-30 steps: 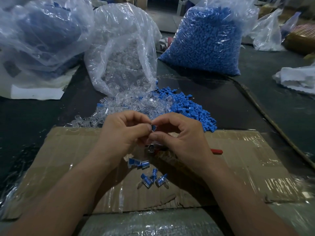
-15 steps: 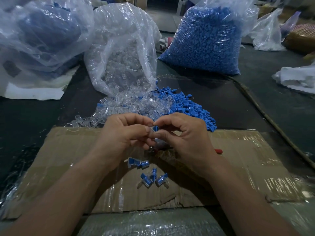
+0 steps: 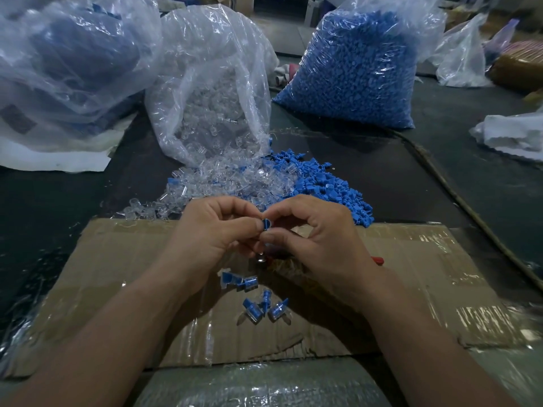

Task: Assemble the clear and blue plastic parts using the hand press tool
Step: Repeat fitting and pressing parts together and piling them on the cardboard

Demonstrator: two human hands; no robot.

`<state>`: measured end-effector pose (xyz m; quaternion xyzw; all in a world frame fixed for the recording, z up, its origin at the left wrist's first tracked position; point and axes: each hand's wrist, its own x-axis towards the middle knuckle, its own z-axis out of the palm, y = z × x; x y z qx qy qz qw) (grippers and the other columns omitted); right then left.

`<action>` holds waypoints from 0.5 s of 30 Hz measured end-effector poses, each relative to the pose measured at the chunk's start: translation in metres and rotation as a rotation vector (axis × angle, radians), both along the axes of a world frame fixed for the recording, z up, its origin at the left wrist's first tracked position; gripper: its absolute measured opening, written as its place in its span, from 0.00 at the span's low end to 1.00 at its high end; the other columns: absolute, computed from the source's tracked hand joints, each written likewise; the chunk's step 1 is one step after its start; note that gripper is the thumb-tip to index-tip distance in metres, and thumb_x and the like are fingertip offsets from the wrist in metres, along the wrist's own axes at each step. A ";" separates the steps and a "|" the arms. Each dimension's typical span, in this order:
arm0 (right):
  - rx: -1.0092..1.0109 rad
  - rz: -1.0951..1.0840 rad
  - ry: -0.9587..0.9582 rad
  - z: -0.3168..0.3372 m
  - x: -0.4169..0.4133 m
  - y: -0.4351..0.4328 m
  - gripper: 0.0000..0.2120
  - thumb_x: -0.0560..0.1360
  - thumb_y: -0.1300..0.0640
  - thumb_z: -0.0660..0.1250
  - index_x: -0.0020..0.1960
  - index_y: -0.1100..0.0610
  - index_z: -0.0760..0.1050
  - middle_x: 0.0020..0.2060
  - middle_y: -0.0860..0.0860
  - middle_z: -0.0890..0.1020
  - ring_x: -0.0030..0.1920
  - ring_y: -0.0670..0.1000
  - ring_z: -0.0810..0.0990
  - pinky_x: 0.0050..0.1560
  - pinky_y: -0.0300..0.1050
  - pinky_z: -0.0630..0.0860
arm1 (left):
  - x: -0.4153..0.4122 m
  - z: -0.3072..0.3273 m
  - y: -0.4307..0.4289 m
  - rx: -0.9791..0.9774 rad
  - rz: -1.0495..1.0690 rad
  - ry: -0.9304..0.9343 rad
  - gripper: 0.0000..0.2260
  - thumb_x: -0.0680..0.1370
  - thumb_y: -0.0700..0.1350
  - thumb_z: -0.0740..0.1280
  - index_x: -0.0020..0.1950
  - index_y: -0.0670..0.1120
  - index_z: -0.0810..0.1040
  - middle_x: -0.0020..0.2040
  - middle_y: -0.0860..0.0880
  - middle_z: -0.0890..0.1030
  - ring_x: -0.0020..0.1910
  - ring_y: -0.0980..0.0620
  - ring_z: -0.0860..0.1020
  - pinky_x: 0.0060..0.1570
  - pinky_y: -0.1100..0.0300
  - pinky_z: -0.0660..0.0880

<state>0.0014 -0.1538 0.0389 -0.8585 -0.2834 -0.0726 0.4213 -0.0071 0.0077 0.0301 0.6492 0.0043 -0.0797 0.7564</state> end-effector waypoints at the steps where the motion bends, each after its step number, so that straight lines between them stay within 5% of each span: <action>1: -0.019 -0.019 0.055 0.001 0.001 -0.003 0.10 0.68 0.57 0.72 0.49 0.56 0.80 0.40 0.42 0.79 0.44 0.41 0.77 0.48 0.34 0.74 | 0.000 0.000 0.000 -0.017 0.011 0.002 0.02 0.60 0.39 0.70 0.31 0.45 0.80 0.30 0.44 0.80 0.27 0.51 0.78 0.27 0.64 0.76; 7: -0.237 -0.069 0.233 0.009 0.010 -0.020 0.06 0.68 0.50 0.71 0.36 0.43 0.74 0.34 0.39 0.78 0.40 0.37 0.77 0.40 0.30 0.73 | 0.001 -0.004 0.004 -0.135 0.135 -0.012 0.03 0.62 0.39 0.70 0.32 0.47 0.82 0.30 0.44 0.80 0.27 0.52 0.78 0.26 0.66 0.74; 15: -0.557 -0.005 0.441 0.012 0.010 -0.032 0.20 0.59 0.41 0.75 0.44 0.41 0.69 0.43 0.38 0.74 0.44 0.38 0.72 0.42 0.34 0.69 | 0.005 -0.007 0.006 -0.127 0.162 -0.040 0.03 0.62 0.39 0.70 0.32 0.46 0.82 0.30 0.44 0.81 0.27 0.52 0.79 0.25 0.66 0.74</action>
